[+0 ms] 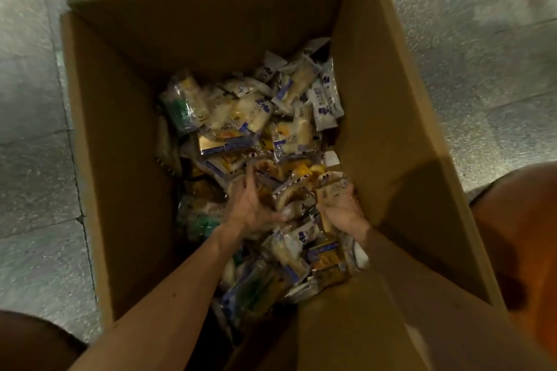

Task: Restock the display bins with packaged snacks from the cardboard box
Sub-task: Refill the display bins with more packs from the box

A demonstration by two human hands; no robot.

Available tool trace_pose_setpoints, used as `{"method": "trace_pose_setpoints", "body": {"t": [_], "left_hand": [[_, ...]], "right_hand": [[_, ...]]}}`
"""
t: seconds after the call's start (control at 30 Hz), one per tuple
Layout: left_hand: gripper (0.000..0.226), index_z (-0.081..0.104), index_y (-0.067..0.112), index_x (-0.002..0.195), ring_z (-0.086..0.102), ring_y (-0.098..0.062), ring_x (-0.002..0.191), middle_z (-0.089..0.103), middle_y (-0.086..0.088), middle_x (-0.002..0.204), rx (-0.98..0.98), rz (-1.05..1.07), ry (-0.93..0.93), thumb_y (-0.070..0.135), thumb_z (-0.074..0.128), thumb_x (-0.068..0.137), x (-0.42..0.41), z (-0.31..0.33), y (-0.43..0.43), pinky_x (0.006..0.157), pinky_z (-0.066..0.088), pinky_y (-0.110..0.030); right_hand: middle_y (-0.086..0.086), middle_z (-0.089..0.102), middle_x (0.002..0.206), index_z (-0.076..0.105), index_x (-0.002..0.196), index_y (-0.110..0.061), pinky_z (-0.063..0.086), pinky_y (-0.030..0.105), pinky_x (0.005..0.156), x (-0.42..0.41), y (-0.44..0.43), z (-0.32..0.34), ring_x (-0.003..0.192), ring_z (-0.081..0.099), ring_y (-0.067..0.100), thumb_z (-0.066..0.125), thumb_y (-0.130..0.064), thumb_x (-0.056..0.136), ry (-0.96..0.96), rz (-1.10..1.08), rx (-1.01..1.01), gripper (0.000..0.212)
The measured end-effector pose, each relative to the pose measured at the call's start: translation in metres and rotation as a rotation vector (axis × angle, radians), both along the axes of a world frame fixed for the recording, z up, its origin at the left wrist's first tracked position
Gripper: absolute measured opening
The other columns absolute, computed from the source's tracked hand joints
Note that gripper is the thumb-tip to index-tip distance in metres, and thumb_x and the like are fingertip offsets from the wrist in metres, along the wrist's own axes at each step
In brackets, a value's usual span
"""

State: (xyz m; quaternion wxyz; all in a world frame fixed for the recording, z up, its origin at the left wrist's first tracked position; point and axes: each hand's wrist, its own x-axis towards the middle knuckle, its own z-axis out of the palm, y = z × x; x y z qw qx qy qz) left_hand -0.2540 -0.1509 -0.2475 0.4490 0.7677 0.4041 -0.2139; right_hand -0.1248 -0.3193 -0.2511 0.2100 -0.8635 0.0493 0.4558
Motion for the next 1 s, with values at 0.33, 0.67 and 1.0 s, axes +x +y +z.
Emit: {"method": "trace_pose_setpoints", "body": {"t": [0.33,0.67,1.0], "left_hand": [[0.098,0.039,0.031,0.135,0.056,-0.031,0.120,0.062,-0.001,0.127,0.029,-0.129,0.208,0.082,0.070,0.057,-0.024,-0.010,-0.027,0.109,0.036,-0.058],[0.098,0.021,0.035,0.143,0.064,-0.022,0.082,0.062,-0.003,0.103,0.015,-0.208,0.194,0.053,0.085,0.069,-0.027,0.003,-0.012,0.076,0.059,-0.043],[0.061,0.046,0.024,0.125,0.063,-0.021,0.095,0.063,0.002,0.106,0.042,-0.170,-0.067,0.039,0.080,0.078,-0.026,0.058,0.013,0.089,0.055,-0.040]], "right_hand": [[0.016,0.032,0.154,0.026,0.152,-0.011,0.023,0.040,0.121,0.005,-0.004,-0.010,0.146,0.025,0.033,0.086,-0.051,0.069,-0.040,0.082,-0.082,0.110],[0.006,0.054,0.133,0.041,0.137,-0.008,0.042,0.041,0.109,-0.002,-0.020,0.002,0.127,0.051,0.027,0.088,-0.018,0.073,0.010,-0.025,0.039,0.080],[0.000,0.067,0.101,0.065,0.106,-0.016,0.046,0.027,0.085,-0.029,-0.028,0.024,0.096,0.062,0.019,0.082,-0.024,0.081,0.080,-0.056,0.063,0.032]]}}
